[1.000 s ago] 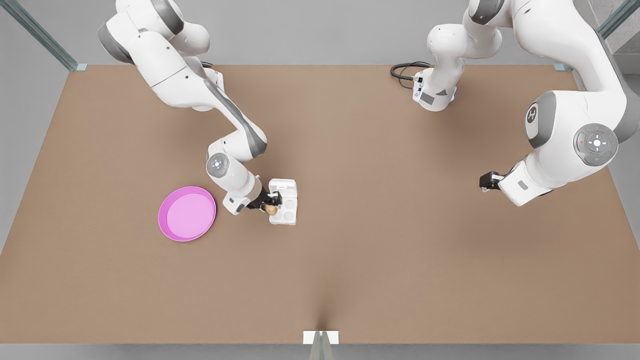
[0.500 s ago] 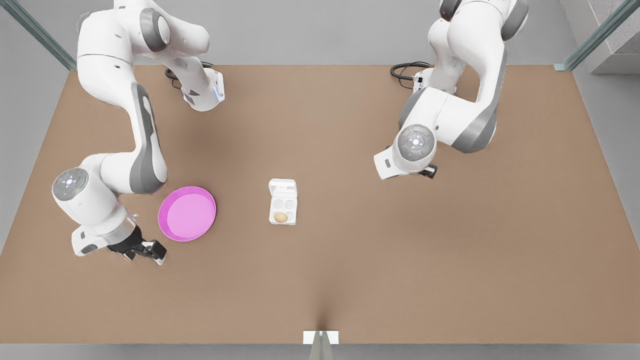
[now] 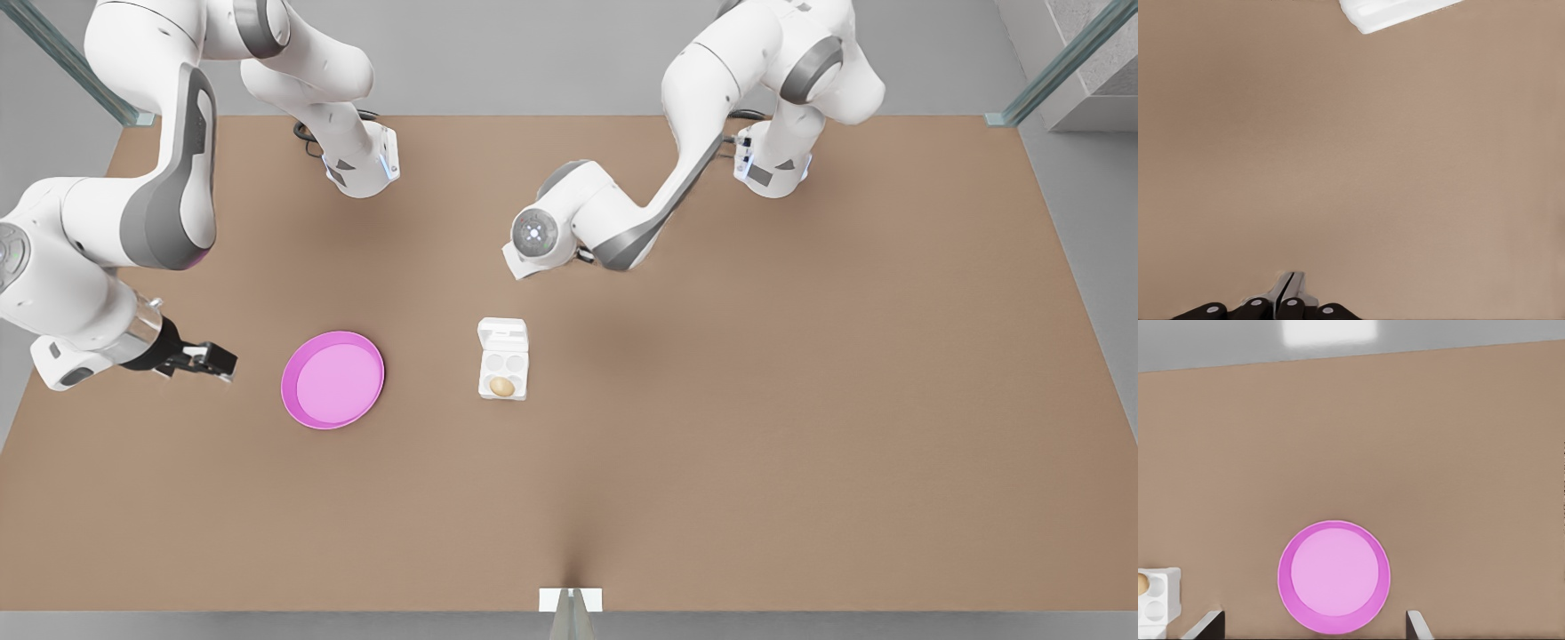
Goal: Pack egg into the box and close the box lid
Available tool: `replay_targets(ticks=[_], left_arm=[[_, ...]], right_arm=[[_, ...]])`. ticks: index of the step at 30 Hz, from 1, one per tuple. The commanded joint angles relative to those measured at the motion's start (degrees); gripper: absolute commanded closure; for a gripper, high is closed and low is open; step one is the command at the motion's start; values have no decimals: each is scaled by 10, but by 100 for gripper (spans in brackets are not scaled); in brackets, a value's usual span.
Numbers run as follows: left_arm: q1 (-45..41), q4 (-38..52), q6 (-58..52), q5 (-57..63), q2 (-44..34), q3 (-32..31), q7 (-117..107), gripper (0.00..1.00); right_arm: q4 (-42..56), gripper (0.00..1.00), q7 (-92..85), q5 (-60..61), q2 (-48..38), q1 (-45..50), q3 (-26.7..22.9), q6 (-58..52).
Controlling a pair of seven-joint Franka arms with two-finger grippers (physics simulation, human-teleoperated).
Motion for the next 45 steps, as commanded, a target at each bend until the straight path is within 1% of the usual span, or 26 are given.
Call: replay_targets(ticks=[1, 4, 9, 12, 19, 22, 25, 33, 34, 35, 36, 37, 38, 39, 40, 41, 42, 43, 44, 45], left_arm=[[-24, 0, 179, -53, 17, -1, -383, 79], [-33, 0, 301, -45, 68, -1, -370, 79], [-27, 2, 382, -24, 116, 21, -333, 79], [-27, 2, 400, -24, 125, 35, -324, 79], [-27, 10, 404, -24, 126, 60, -307, 79], [-26, 24, 405, -26, 133, 60, -311, 79], [-14, 26, 405, -26, 133, 66, -311, 79], [-13, 26, 404, -26, 132, 66, -311, 79], [-12, 26, 401, -25, 129, 69, -309, 33], [-12, 27, 378, -31, 106, 100, -309, 0], [72, 104, 164, -31, 81, 115, -281, 0], [199, 217, -61, -62, 80, 112, -142, 0], [316, 236, -194, -70, 47, 118, 80, 0], [383, 237, -211, -16, 41, 117, 244, 0], [383, 237, -209, 92, 32, 117, 350, 0], [382, 237, -215, 123, 3, 117, 404, 0], [382, 236, -255, 164, -49, 116, 421, 0], [379, 197, -241, 179, -114, 114, 421, 0], [380, 115, -184, 179, -179, 112, 421, 0], [380, 35, -125, 179, -217, 111, 420, 0]], right_arm=[[1, 0, -67, -2, -1, -2, -1, -34], [1, 0, -62, -2, -1, 11, 1, -34], [0, 0, -61, 1, 14, 14, 1, -5], [0, 0, -62, 1, 19, 18, 1, -4], [0, 0, -63, 2, 19, 13, 1, -4], [0, 0, -63, 3, 19, 12, 1, -4], [0, 0, -62, 3, 19, 12, 1, -4], [0, 0, -62, 1, 19, 12, 1, -5], [0, 0, -64, 0, 19, 11, 1, -5], [0, 0, -63, -1, 19, 11, 1, -5], [0, 0, -67, -1, 19, 9, 1, -5], [1, 0, -67, 1, 18, 5, 0, -4], [1, 0, -67, 3, 18, 0, 0, -5], [1, 0, -67, 12, 19, -10, 0, -5], [0, 0, -65, 7, 21, -4, 0, -6], [0, 0, -64, 6, 26, -3, 1, -6], [0, 0, -63, 4, 28, -4, 1, -6], [0, 0, -63, 3, 31, -3, 1, -6], [0, 0, -63, 3, 31, -4, 1, -6], [0, 0, -63, 3, 31, -6, 1, -6]])
